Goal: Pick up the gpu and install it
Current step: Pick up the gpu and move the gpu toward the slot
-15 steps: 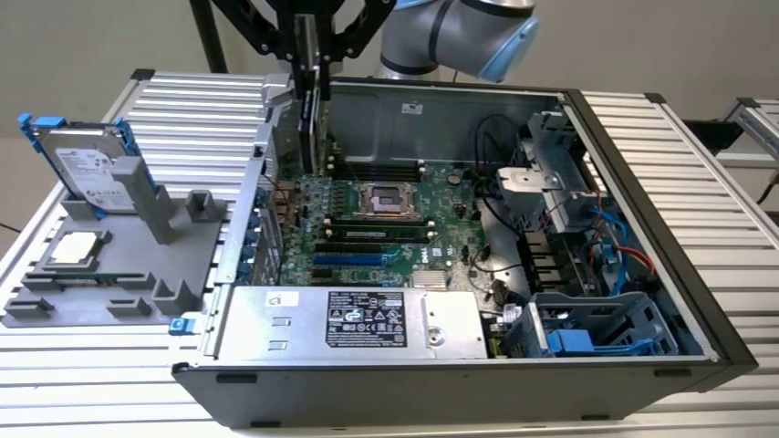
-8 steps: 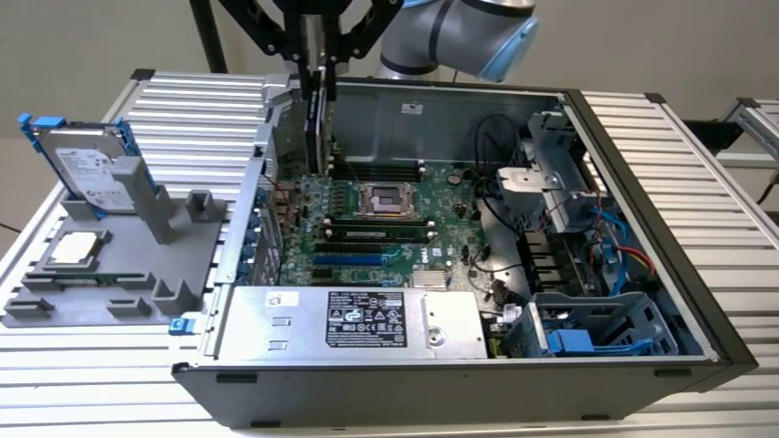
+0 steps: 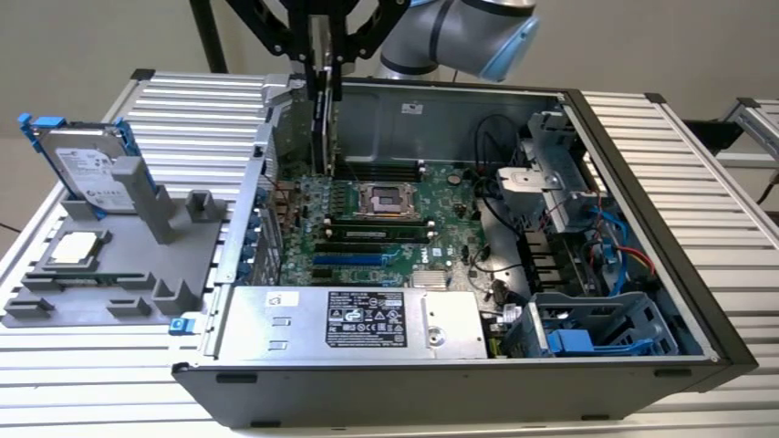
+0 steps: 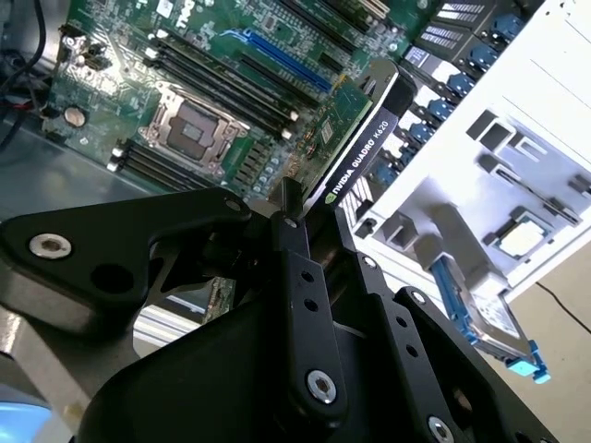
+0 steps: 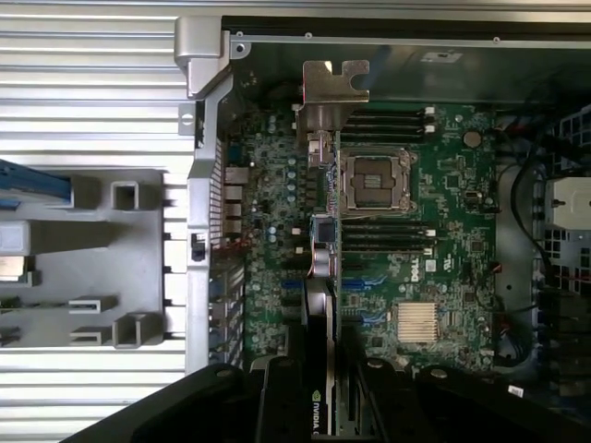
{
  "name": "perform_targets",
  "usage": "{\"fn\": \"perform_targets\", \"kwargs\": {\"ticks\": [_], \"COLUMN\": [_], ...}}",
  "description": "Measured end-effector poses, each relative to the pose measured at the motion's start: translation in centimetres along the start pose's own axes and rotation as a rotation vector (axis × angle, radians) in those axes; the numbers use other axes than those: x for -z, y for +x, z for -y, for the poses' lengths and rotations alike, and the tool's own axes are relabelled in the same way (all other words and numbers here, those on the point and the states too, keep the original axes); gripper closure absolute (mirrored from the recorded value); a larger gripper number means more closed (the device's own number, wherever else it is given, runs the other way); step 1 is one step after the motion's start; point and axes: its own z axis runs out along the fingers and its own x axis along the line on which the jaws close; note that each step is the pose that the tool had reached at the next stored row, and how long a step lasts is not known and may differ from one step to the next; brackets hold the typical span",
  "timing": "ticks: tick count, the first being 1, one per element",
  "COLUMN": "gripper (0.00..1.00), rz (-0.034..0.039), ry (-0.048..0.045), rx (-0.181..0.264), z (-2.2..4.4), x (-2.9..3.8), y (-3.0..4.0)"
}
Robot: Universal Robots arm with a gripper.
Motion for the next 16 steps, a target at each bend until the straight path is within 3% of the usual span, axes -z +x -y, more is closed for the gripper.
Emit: {"fn": "perform_targets", "kwargs": {"ticks": [16], "gripper": [1.00], "rz": [0.0000], "ry": [0.0000], "rx": [0.000], "z": [-0.01], "x": [-0.02], "y": [-0.89]}}
